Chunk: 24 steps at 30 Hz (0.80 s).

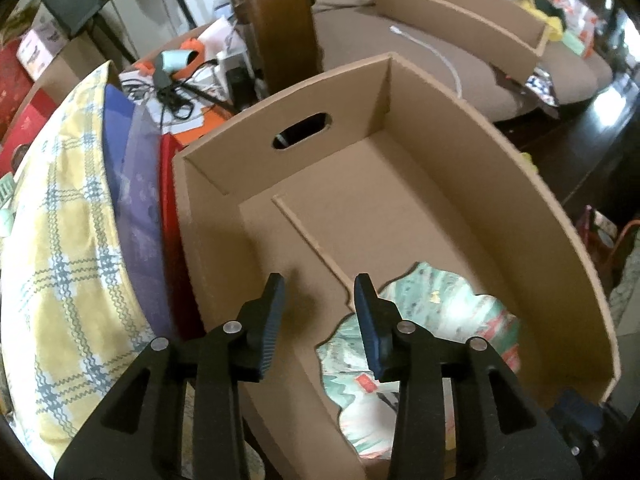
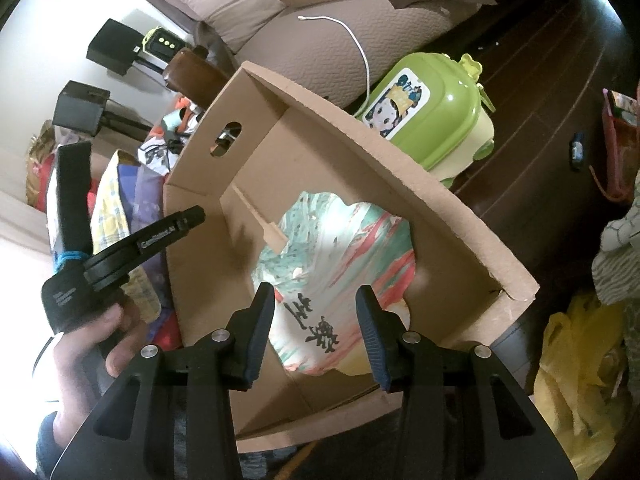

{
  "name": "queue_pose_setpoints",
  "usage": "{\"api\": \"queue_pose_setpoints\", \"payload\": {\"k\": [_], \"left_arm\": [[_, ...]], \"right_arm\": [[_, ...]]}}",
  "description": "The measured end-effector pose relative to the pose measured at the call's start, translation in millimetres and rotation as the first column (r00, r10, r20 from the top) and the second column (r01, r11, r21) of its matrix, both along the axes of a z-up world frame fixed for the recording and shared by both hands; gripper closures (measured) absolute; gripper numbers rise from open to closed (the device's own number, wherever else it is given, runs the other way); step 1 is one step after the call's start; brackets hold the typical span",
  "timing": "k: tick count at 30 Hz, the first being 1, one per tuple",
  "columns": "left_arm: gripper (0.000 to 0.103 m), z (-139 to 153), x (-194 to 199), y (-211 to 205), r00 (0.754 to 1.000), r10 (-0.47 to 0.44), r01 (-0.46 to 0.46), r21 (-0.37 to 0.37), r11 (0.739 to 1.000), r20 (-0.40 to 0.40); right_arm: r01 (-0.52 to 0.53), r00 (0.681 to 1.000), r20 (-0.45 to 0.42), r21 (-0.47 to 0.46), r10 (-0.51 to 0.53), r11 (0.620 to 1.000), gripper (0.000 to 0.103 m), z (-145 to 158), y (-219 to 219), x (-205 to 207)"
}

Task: Organize objects
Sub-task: 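Open the left tool to release the wooden spatula into the box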

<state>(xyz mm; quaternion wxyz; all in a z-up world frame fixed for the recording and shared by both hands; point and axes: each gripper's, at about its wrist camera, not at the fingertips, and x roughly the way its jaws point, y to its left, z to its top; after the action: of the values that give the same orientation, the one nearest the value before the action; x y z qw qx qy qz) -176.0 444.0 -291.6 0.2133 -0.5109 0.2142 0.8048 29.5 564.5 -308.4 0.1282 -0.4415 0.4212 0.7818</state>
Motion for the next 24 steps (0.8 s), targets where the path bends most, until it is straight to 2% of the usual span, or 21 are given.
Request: {"api": "queue_pose_setpoints", "payload": {"k": [4,14,24], "left_arm": [[0.069,7,9,5,0.999,-0.05,0.05,0.022,0.998,-0.022],[0.067,19,19,4,0.995,-0.104,0.104,0.075,0.992,-0.006],[0.067,46,23,-2,0.99,-0.13,0.134,0.099,0.986,-0.05]], "right_arm": [[0.004,1.0,0.001,0.01,-0.004,1.0,0.059,1,0,1],[0.033,0.999,-0.028,0.036,-0.032,0.999,0.059,8,5,4],[0.028,0.999,-0.017,0.041,-0.027,0.999,0.059,8,4,2]]}}
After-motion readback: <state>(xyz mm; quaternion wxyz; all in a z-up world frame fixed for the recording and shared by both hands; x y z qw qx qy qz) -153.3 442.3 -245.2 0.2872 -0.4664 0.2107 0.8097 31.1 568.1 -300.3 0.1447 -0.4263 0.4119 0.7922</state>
